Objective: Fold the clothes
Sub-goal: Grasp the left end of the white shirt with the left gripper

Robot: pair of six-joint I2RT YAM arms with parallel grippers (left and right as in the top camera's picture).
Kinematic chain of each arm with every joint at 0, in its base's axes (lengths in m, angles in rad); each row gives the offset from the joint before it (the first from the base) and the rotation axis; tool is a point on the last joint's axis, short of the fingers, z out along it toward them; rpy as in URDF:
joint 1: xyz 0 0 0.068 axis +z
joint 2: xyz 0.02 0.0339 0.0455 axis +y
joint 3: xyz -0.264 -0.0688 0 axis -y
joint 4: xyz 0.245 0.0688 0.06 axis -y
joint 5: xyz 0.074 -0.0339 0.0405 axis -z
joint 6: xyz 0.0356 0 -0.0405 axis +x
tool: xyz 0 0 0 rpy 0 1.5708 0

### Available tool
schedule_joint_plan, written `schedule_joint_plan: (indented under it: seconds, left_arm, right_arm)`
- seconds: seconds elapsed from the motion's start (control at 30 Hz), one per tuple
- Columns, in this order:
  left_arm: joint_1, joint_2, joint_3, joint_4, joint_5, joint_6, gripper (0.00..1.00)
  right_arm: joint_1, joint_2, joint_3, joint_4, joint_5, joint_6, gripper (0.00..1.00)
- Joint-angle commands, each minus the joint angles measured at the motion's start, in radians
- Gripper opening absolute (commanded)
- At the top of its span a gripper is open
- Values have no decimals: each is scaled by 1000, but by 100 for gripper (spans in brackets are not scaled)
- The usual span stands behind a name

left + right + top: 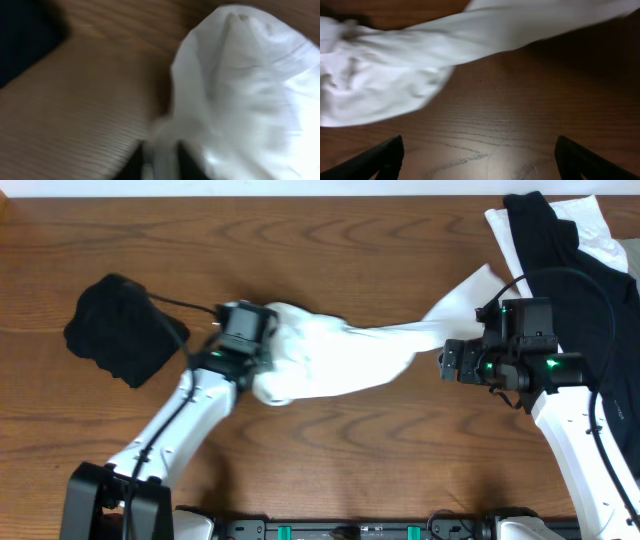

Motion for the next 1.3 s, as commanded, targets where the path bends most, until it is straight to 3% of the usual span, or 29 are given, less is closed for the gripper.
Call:
schedule_joint_plan:
  seconds: [0.0, 0.07, 0.37, 0.63, 0.8, 0.97, 1.0, 1.13, 1.27]
  left_arm:
    - [58, -4, 14, -3, 76, 10, 80]
    - [73, -11, 14, -5, 162, 29, 87]
    - [40, -87, 14, 33, 215, 92, 84]
    - [32, 48, 14, 124, 254, 114, 84]
    - [31, 131, 14, 155, 298, 114, 64]
    - [31, 156, 14, 165, 297, 114, 10]
    - [31, 153, 15, 169, 298, 114, 6]
    - [31, 100, 44, 159, 346, 167, 6]
    - [31, -46, 130, 39, 443, 171, 6]
  right_arm:
    - [-9, -11, 2, -3, 9, -4, 95]
    - [-9, -11, 2, -3, 9, -4, 95]
    - [-9, -11, 2, -13, 8, -11, 95]
    - [-9, -11, 2, -16, 8, -11, 94]
    - [-9, -11, 2, -19, 8, -10, 93]
    - [-9, -11, 2, -19, 8, -11, 93]
    - [-9, -11, 2, -19, 8, -11, 93]
    - [-9, -11, 2, -18, 9, -11, 93]
    - [-9, -11, 2, -14, 8, -11, 94]
